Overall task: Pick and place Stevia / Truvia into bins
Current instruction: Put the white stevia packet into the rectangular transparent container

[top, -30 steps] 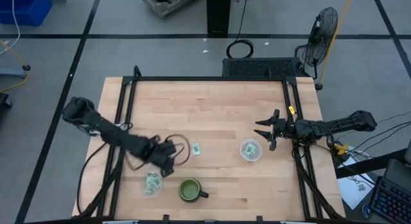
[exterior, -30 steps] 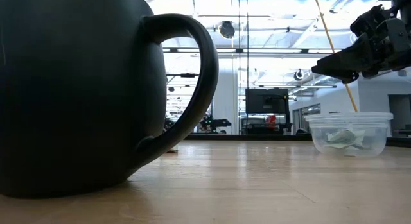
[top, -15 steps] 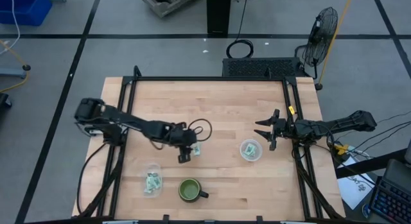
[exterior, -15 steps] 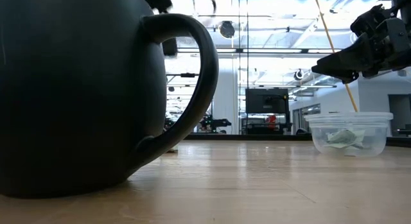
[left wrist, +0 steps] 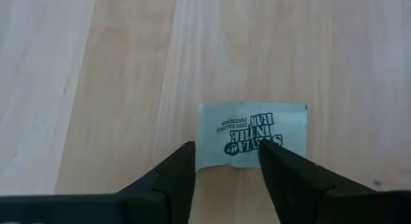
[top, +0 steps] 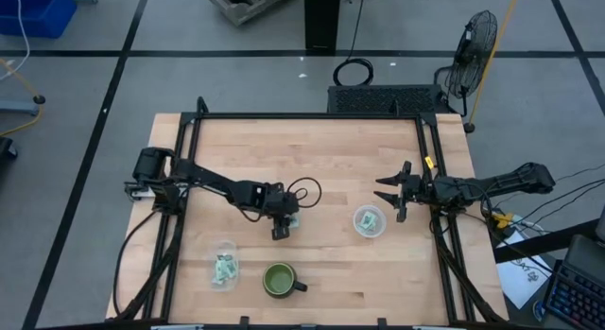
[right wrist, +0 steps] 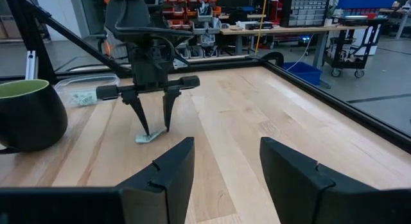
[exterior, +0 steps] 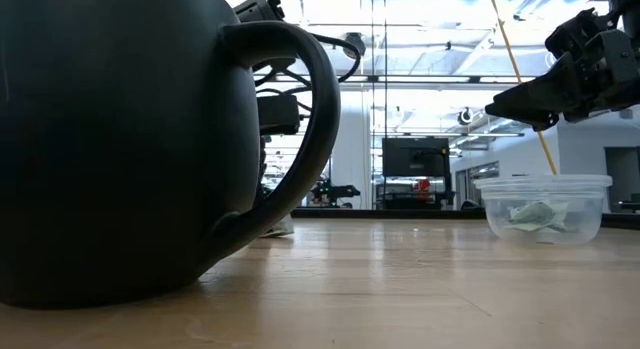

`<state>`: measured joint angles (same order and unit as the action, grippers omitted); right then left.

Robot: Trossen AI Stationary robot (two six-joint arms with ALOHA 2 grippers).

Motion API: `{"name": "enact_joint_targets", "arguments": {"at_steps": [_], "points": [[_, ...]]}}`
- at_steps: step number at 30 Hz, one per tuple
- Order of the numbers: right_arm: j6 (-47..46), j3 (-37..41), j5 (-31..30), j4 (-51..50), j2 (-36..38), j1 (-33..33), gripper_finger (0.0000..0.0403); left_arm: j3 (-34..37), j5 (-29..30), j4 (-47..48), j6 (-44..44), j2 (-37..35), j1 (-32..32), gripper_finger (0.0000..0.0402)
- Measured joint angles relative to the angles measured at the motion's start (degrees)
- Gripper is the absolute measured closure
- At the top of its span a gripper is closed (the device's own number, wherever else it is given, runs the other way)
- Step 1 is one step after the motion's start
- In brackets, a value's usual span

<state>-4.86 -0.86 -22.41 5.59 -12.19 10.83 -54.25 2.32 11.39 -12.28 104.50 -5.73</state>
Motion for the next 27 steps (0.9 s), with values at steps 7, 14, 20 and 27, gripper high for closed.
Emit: {"name": "enact_joint_targets", "arguments": {"at_steps": [7,14,20,27], "points": [[0.0,0.0,0.0,0.1,0.0,0.0,0.0234,0.1,-0.6,0.5,-1.3,-0.9,0.0,0.0308],[0.0,0.0,0.0,0.1,0.0,0.0,0.0234,0.3,-4.4,3.9,-3.5,-3.2,-0.3,0.0391],[0.0,0.0,0.0,0.1,0.0,0.0,0.0234,0.3,-3.9,12.7,-8.5,-9.5,-3.1,0.0375],[0.0,0.0,0.0,0.1,0.0,0.0,0.0234,0.3,-3.8,25.8,-21.5,-20.4,-10.2,0.0392]]}}
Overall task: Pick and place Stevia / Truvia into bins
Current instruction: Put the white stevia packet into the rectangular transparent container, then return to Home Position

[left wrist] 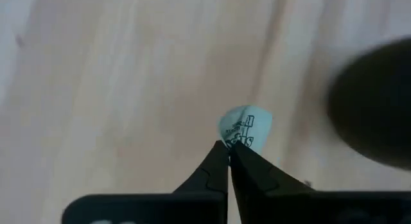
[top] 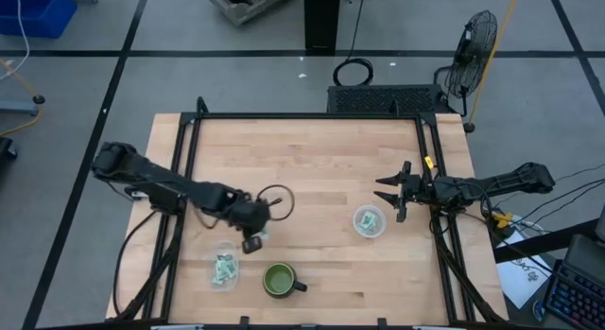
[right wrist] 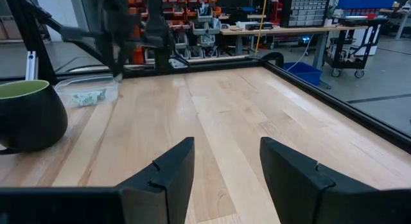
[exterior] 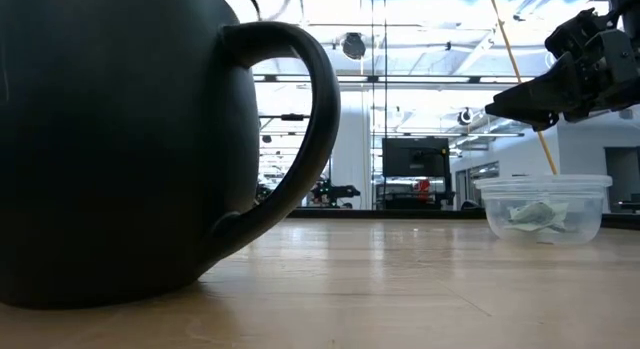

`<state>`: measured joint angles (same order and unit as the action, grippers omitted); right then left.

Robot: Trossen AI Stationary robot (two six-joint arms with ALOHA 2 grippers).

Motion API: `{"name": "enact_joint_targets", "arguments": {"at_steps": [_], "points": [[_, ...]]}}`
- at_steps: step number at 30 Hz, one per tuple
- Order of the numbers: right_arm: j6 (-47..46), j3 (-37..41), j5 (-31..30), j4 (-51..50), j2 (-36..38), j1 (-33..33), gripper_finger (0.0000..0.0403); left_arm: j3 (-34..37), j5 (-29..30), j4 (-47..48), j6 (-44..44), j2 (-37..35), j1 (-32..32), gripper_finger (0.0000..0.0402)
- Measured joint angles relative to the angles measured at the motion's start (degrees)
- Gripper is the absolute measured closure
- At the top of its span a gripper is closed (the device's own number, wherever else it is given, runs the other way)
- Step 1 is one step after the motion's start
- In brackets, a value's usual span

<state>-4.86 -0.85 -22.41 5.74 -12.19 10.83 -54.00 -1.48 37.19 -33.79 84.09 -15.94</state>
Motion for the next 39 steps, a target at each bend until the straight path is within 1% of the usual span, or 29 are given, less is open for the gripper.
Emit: {"name": "enact_joint_targets", "arguments": {"at_steps": [4,9,13,15,19,22,25,29,32,35,37,39], "points": [[0.0,0.0,0.0,-0.3,-0.1,0.0,0.0234,0.0,0.8,5.7,-10.7,-5.2,-6.5,0.0381],[0.0,0.0,0.0,0.0,-0.1,0.0,0.0234,0.0,2.2,8.1,-24.1,-9.3,-16.4,0.0395],[0.0,0.0,0.0,-0.1,-0.2,0.0,0.0234,0.0,5.5,10.8,-34.6,-9.4,-24.6,0.0384],[0.0,0.0,0.0,0.0,-0.2,0.0,0.0234,0.4,8.6,10.5,-38.0,-8.8,-28.1,0.0378],[0.0,0.0,0.0,0.0,-0.2,0.0,0.0234,2.9,14.4,8.3,-45.1,-7.5,-32.5,0.0378],[0.0,0.0,0.0,0.0,-0.2,0.0,0.0234,5.9,12.7,4.4,-48.8,-6.5,-33.9,0.0372],[0.0,0.0,0.0,0.0,-0.2,0.0,0.0234,9.2,12.3,1.1,-51.1,-5.5,-35.1,0.0349],[0.0,0.0,0.0,0.0,-0.2,0.0,0.0234,11.8,12.1,-1.2,-52.1,-5.2,-35.3,0.0295],[0.0,0.0,0.0,0.0,-0.2,0.0,0.0234,11.9,15.0,-1.4,-50.6,-5.3,-35.4,0.0257],[0.0,0.0,0.0,0.0,-0.2,0.0,0.0234,10.9,23.7,-2.2,-45.0,-5.3,-35.5,0.0232],[0.0,0.0,0.0,0.0,-0.2,0.0,0.0234,10.1,30.3,-4.9,-39.0,-5.4,-36.0,0.0222],[0.0,0.0,0.0,0.0,-0.2,0.0,0.0234,9.7,38.3,-7.6,-32.6,-6.0,-36.3,0.0215]]}}
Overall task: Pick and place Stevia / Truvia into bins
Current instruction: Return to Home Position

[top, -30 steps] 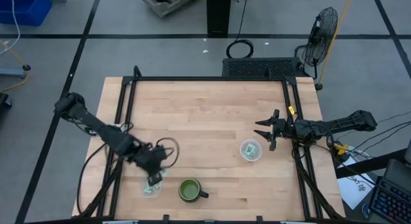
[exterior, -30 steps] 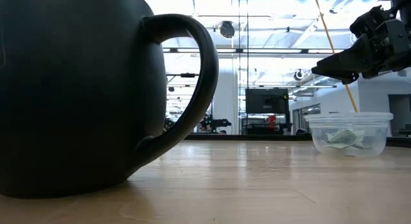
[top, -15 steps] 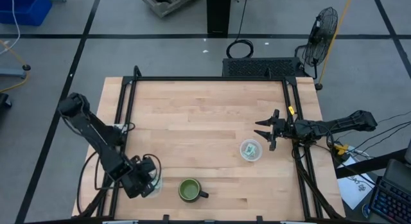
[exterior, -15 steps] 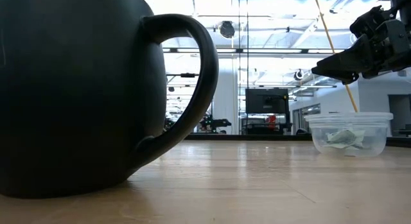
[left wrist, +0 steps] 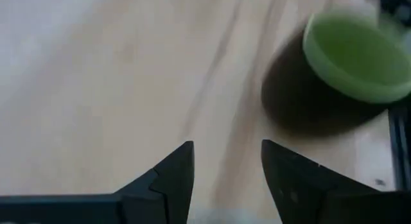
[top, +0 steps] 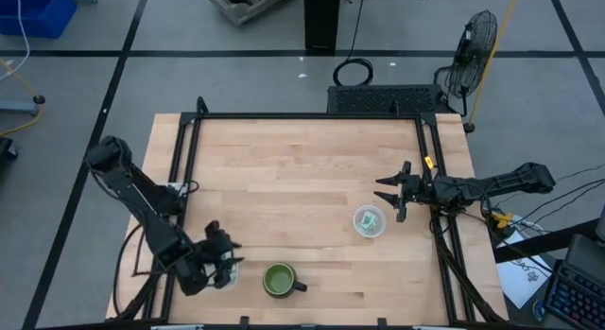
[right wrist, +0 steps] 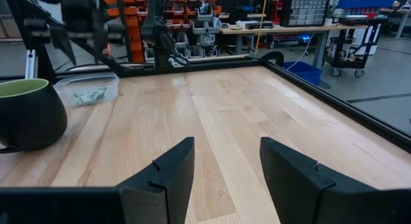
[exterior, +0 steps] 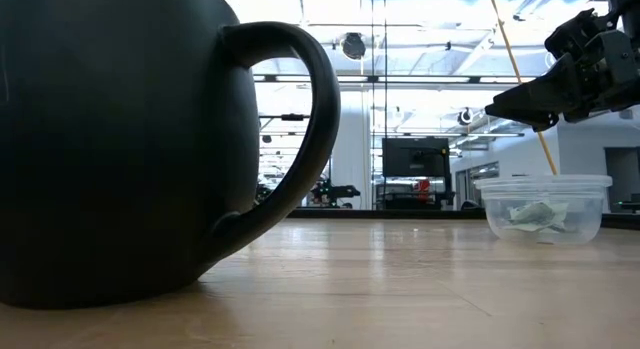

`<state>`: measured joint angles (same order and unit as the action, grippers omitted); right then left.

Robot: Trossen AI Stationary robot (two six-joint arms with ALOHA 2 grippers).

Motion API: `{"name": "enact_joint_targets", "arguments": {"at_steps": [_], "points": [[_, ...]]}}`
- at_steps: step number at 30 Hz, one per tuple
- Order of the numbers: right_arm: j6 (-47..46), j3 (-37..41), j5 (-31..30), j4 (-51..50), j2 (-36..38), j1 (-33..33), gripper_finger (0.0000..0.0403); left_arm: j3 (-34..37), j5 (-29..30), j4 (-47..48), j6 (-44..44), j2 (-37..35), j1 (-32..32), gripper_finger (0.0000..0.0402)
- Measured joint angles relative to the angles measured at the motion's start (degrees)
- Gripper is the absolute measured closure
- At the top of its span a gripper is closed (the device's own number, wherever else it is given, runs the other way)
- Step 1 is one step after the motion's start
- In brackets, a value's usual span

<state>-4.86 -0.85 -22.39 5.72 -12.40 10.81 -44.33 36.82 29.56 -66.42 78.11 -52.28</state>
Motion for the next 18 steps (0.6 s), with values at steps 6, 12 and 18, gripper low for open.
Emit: {"name": "enact_joint_targets", "arguments": {"at_steps": [6,12,18], "points": [[0.0,0.0,0.0,0.0,0.0,0.0,0.0234,0.0,11.6,-5.7,19.2,-4.9,5.8,0.0209],[-0.1,0.0,0.0,0.1,0.0,0.0,0.0234,0.0,-2.0,-19.4,44.4,-10.8,16.4,0.0208],[-7.2,0.0,0.0,7.5,0.0,0.0,0.0234,1.7,-18.0,-28.5,61.0,-18.8,25.5,0.0210]]}}
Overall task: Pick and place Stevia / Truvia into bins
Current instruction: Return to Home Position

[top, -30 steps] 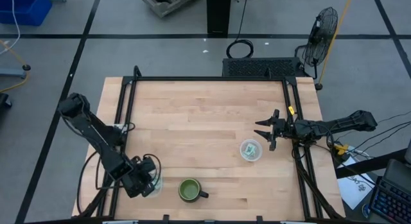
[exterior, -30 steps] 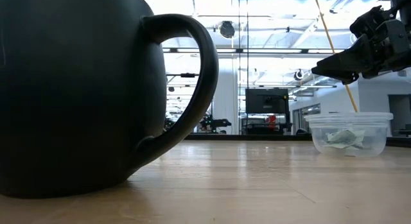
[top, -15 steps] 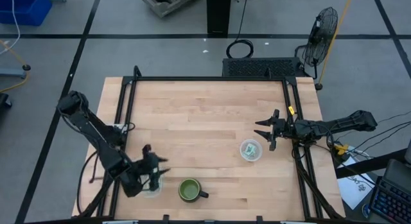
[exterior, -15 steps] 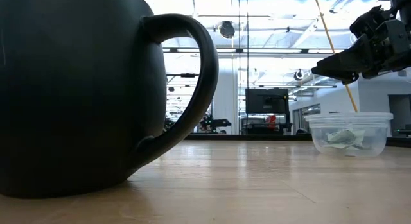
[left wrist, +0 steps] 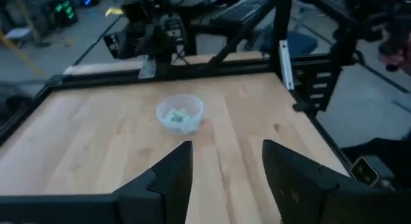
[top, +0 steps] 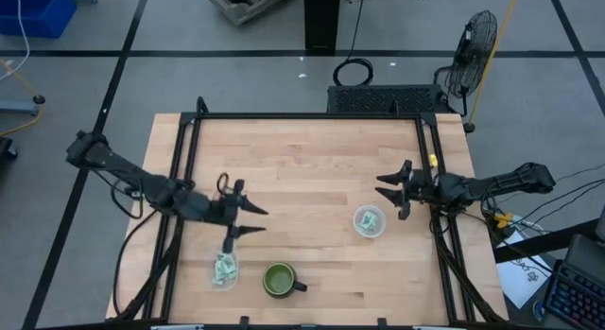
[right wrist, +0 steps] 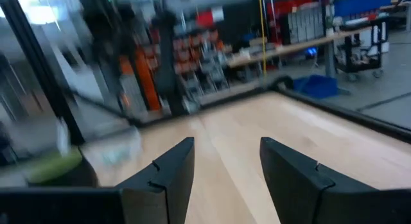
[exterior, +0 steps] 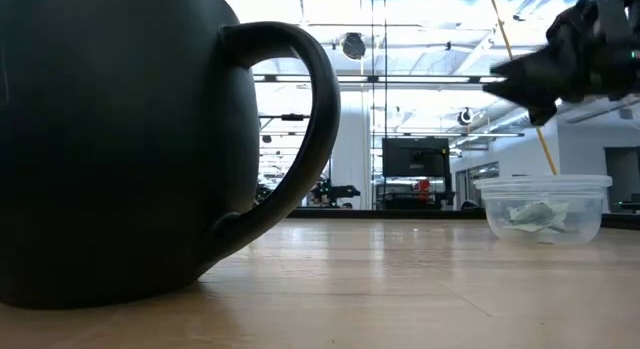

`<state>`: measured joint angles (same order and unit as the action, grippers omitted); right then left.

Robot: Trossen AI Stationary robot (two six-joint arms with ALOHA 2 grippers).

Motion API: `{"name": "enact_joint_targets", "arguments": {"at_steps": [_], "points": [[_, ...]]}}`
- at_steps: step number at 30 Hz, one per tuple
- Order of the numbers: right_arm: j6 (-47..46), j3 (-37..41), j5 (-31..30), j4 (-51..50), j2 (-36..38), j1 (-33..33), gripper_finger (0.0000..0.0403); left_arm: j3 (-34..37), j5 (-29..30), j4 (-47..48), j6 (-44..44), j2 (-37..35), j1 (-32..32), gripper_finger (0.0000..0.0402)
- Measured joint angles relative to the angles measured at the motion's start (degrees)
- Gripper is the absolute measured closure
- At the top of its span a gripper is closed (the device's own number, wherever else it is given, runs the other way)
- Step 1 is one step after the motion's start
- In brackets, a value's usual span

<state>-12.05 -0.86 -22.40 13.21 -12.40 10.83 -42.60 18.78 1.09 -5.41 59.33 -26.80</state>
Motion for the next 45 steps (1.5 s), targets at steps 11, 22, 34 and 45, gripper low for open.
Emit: {"name": "enact_joint_targets", "arguments": {"at_steps": [11,22,34,45], "points": [[1.3,-2.9,4.6,0.4,0.1,0.0,0.0234,24.5,-6.2,-12.3,3.1,-20.6,6.9,0.0210],[1.2,-4.4,4.9,-5.2,3.9,0.0,0.0234,36.8,-5.8,-13.4,3.4,-41.0,6.9,0.0210],[1.2,-5.2,9.2,-16.7,12.3,-3.1,0.0234,36.8,-7.2,4.1,3.4,-59.2,6.8,0.0210],[7.2,-3.0,11.8,-17.2,12.2,-6.4,0.0234,36.8,-5.3,8.3,2.2,-58.8,6.9,0.0210]]}}
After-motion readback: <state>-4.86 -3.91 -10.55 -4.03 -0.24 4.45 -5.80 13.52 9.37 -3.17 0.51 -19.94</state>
